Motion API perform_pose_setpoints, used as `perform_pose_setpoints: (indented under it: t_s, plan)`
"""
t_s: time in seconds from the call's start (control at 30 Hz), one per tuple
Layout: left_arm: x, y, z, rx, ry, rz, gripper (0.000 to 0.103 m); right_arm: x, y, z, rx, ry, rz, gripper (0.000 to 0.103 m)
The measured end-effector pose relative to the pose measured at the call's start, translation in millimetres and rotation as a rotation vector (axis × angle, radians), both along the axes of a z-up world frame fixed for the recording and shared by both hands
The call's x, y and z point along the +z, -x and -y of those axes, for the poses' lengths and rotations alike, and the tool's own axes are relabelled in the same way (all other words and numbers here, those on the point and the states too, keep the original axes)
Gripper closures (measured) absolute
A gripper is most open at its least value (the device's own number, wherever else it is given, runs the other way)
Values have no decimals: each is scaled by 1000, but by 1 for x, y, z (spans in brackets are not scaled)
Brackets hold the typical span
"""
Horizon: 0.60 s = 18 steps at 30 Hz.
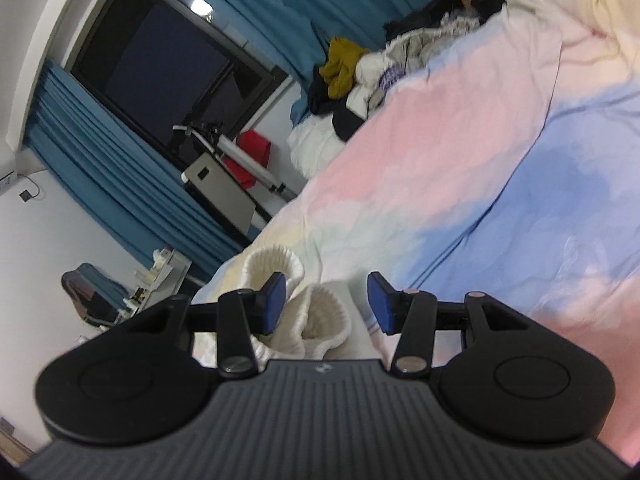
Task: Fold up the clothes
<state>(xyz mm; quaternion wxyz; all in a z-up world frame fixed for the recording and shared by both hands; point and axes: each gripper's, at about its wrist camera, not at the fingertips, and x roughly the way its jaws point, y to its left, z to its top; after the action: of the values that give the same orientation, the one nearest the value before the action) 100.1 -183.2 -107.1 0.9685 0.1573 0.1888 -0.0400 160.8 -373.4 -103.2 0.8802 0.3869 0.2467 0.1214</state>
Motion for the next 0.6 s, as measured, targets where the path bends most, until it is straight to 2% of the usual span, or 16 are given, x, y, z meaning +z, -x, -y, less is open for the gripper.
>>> perform_pose_setpoints:
  t_s: [0.03, 0.13, 0.23, 0.37, 0.43, 0.47, 0.6]
  plan:
    - [0, -1, -9, -13, 2, -25, 49, -2, -1, -1, 7, -8, -5, 54]
    - [1, 4, -34, -72, 9, -122, 40, -4, -2, -2, 25, -36, -5, 54]
    - [9, 10, -74, -87, 93, -209, 34, -4, -2, -2, 33, -46, -10, 54]
    - [24, 18, -124, -60, 122, -224, 28, -3, -5, -6, 41, -53, -28, 53]
    - [28, 32, -141, -22, 135, -233, 27, -3, -8, -9, 60, -58, -37, 46]
    - [28, 29, -154, 5, 156, -239, 27, -4, -9, -11, 70, -62, -42, 41]
    - [34, 43, -185, 80, 254, -234, 27, -14, -18, -21, 108, -89, -70, 39]
